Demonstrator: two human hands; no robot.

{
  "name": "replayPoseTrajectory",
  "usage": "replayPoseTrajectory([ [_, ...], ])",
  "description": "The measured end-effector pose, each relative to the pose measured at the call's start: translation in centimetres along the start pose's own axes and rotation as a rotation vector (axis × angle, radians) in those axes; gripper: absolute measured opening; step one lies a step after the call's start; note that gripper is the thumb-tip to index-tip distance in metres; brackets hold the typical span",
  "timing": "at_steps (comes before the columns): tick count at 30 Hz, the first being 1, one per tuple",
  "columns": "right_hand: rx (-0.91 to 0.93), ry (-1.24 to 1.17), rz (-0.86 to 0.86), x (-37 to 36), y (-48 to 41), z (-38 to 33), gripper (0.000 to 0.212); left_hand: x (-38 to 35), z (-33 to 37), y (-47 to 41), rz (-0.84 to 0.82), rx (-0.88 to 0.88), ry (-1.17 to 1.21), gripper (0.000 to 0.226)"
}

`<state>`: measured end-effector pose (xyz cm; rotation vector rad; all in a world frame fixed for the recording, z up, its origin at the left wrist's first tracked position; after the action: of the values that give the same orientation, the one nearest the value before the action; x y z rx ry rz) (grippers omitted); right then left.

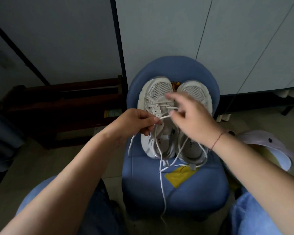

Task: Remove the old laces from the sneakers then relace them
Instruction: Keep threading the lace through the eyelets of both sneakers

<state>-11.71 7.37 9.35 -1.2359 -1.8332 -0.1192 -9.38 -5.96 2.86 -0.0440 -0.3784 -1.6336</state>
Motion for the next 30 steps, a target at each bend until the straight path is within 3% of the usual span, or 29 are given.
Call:
replayPoseTrajectory([
  [2,0.032,0.006,-0.132,-2.1,0.5,-0.7,0.022,0.0,0.2,-0.1,0.013,-0.004,0.008,0.015],
  [4,-0.018,-0.002,-0.111,-1.5,0.1,0.5,0.004,0.1,0.3,-0.1,0.012,-0.012,0.006,0.018],
  [11,-0.414,-0.105,0.44,7.4,0.2,10.7,0.012,0.9,-0.1,-0.3,0.019,0.016,-0.016,0.012],
  [16,-0.498,-0.114,0.578,8.6,1.0,13.4,0.017,0.5,-0.2,-0.1,-0.024,0.049,-0.054,0.014],
  [19,-0.531,-0.113,0.596,8.6,1.0,14.0,0.016,-0.3,-0.1,0.4,-0.131,0.076,-0.003,0.012],
  [21,-0.524,-0.088,0.573,8.1,0.8,13.7,0.013,-0.5,0.0,0.6,-0.152,0.084,0.137,0.011],
  [23,-0.453,-0.033,0.564,7.6,0.7,11.3,0.022,0.7,-0.4,0.0,-0.039,0.095,0.304,0.012],
  [25,-0.255,-0.009,0.546,6.6,0.4,6.9,0.014,2.4,-1.2,-0.9,0.108,0.102,0.457,0.014],
  [27,-0.068,-0.05,0.306,3.3,-0.2,2.6,0.007,3.4,-1.8,-1.6,0.205,0.095,0.556,0.012],
  [29,-0.005,-0.065,-0.021,-1.6,0.0,0.3,0.012,3.9,-2.0,-2.0,0.279,0.079,0.595,0.01],
  [30,0.012,-0.028,-0.092,-3.2,0.1,0.1,0.016,4.0,-2.1,-2.1,0.317,0.07,0.598,0.01],
])
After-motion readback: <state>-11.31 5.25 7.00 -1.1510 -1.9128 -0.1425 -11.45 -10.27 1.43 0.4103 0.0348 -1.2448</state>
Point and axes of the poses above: each hand's wrist, its own y-axis away from the middle knuckle, its own x-axis out of the back of the hand, z = x × y, the point moved 10 cm from there along -y, towards the middle knuckle, and after that the axes turned 1 degree about -y, right-handed, at the moved point
